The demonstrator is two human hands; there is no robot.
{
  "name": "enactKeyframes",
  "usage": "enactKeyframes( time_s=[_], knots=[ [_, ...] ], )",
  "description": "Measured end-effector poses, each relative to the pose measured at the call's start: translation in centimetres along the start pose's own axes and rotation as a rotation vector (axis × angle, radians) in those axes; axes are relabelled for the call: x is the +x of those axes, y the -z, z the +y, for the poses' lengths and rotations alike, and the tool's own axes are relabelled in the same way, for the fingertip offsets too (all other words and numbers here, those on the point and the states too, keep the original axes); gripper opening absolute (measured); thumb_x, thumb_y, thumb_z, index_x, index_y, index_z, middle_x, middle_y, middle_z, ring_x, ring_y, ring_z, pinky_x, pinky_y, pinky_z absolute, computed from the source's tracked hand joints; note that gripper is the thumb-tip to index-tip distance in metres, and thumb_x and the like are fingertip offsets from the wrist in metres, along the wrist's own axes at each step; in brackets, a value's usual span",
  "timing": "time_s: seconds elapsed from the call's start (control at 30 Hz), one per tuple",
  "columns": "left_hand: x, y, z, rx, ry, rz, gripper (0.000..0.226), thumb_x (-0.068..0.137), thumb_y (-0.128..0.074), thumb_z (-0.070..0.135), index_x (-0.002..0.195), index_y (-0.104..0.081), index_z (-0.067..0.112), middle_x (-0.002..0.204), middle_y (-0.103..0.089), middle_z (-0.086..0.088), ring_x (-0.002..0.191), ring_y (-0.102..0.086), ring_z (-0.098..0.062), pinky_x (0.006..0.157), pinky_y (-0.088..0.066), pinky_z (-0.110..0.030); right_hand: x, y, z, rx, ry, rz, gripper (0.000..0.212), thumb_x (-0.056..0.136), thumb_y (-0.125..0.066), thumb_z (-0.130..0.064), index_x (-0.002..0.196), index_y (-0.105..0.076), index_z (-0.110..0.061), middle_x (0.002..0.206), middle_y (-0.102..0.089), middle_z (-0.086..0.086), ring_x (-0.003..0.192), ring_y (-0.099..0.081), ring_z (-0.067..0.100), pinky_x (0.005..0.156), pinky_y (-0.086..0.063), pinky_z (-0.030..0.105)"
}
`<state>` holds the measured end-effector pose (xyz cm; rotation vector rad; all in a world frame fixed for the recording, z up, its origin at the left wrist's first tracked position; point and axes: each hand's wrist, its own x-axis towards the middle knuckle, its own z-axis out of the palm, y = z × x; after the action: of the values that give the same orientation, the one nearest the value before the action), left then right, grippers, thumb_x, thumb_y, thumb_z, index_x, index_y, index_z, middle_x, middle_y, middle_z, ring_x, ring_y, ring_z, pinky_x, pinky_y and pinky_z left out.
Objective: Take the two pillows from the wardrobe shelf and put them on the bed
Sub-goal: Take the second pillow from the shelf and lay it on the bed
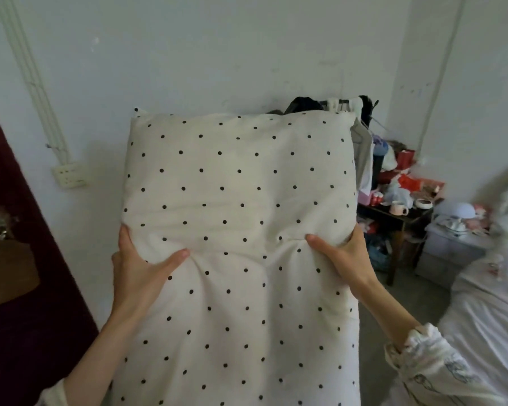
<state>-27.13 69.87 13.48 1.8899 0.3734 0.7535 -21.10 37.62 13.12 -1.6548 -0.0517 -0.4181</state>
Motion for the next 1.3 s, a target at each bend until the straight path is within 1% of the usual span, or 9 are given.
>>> enactKeyframes(
  time_s=[0.07, 0.17, 0.33, 0.53, 0.67, 0.77, 0.93, 1.1, 1.3],
  knots=[
    [3.0, -3.1, 0.3, -0.024, -0.041, -0.043, 0.111, 0.054, -0.085, 0.046, 0.141, -0.017, 0.039, 0.141, -0.036, -0.007, 0.126, -0.042, -0.025, 0.1, -0.036, -0.038, 2.5, 0.3, 0.6, -0.005, -0.008, 0.059, 0.086, 0.051, -0.086, -0.047, 0.12, -0.037, -0.033, 0.113, -0.052, -0.017, 0.108, -0.053, 0.012, 0.085, -0.045, 0.032],
    [6.8, -8.5, 0.4, -0.046, -0.086, -0.127, 0.106, 0.056, -0.085, 0.043, 0.138, -0.019, 0.042, 0.139, -0.038, -0.006, 0.126, -0.039, -0.023, 0.094, -0.033, -0.033, 6.3, 1.3, 2.2, -0.015, -0.029, 0.162, 0.093, 0.052, -0.087, -0.042, 0.129, -0.038, -0.025, 0.122, -0.053, -0.006, 0.109, -0.054, 0.015, 0.087, -0.047, 0.035],
    [13.1, -18.6, 0.1, -0.131, -0.155, -0.336, 0.107, 0.055, -0.085, 0.042, 0.139, -0.02, 0.04, 0.137, -0.042, -0.003, 0.126, -0.043, -0.023, 0.099, -0.038, -0.037, 11.8, 3.2, 5.1, -0.078, -0.036, 0.344, 0.095, 0.048, -0.088, -0.042, 0.128, -0.044, -0.02, 0.12, -0.059, -0.001, 0.106, -0.059, 0.017, 0.09, -0.051, 0.042],
    [18.0, -30.3, 2.2, -0.24, -0.277, -0.58, 0.094, 0.057, -0.085, 0.034, 0.134, -0.031, 0.037, 0.12, -0.049, 0.01, 0.109, -0.049, -0.013, 0.094, -0.043, -0.032, 15.8, 6.2, 7.7, -0.123, -0.089, 0.604, 0.087, 0.05, -0.089, -0.036, 0.124, -0.047, -0.018, 0.116, -0.062, 0.002, 0.1, -0.062, 0.017, 0.086, -0.053, 0.04],
    [18.9, -37.8, 4.1, -0.36, -0.383, -0.727, 0.09, 0.057, -0.086, 0.029, 0.131, -0.035, 0.034, 0.114, -0.052, 0.029, 0.106, -0.05, 0.011, 0.092, -0.042, -0.016, 16.9, 8.9, 8.7, -0.17, -0.112, 0.771, 0.081, 0.046, -0.087, -0.042, 0.113, -0.047, -0.023, 0.105, -0.061, -0.006, 0.094, -0.062, 0.012, 0.078, -0.054, 0.033],
    [18.5, -43.4, 5.3, -0.359, -0.378, -0.841, 0.094, 0.057, -0.086, 0.035, 0.134, -0.031, 0.036, 0.127, -0.051, 0.006, 0.115, -0.049, -0.011, 0.099, -0.04, -0.034, 17.7, 11.6, 9.4, -0.21, -0.117, 0.881, 0.075, 0.047, -0.087, -0.043, 0.109, -0.046, -0.03, 0.103, -0.06, -0.011, 0.092, -0.06, 0.007, 0.078, -0.051, 0.032],
    [16.7, -53.3, 7.7, -0.375, -0.411, -0.964, 0.099, 0.056, -0.086, 0.039, 0.137, -0.029, 0.034, 0.131, -0.051, 0.008, 0.117, -0.05, -0.014, 0.099, -0.041, -0.035, 20.0, 17.1, 11.3, -0.28, -0.163, 0.999, 0.091, 0.041, -0.083, -0.054, 0.118, -0.044, -0.025, 0.106, -0.059, -0.008, 0.095, -0.058, 0.011, 0.08, -0.051, 0.034],
    [14.6, -63.9, 11.9, -0.424, -0.427, -1.031, 0.093, 0.056, -0.086, 0.033, 0.133, -0.035, 0.03, 0.11, -0.053, 0.021, 0.095, -0.051, 0.002, 0.085, -0.038, -0.014, 24.7, 24.5, 13.7, -0.285, -0.173, 1.04, 0.101, 0.042, -0.083, -0.052, 0.128, -0.041, -0.019, 0.118, -0.057, 0.001, 0.104, -0.057, 0.021, 0.092, -0.05, 0.046],
    [13.1, -75.2, 17.5, -0.436, -0.449, -1.076, 0.101, 0.056, -0.087, 0.036, 0.139, -0.029, 0.028, 0.132, -0.049, 0.006, 0.115, -0.049, -0.012, 0.099, -0.039, -0.03, 31.4, 33.2, 15.6, -0.302, -0.197, 1.101, 0.107, 0.04, -0.082, -0.057, 0.13, -0.037, -0.021, 0.119, -0.054, -0.001, 0.106, -0.055, 0.022, 0.093, -0.048, 0.046]
  ],
)
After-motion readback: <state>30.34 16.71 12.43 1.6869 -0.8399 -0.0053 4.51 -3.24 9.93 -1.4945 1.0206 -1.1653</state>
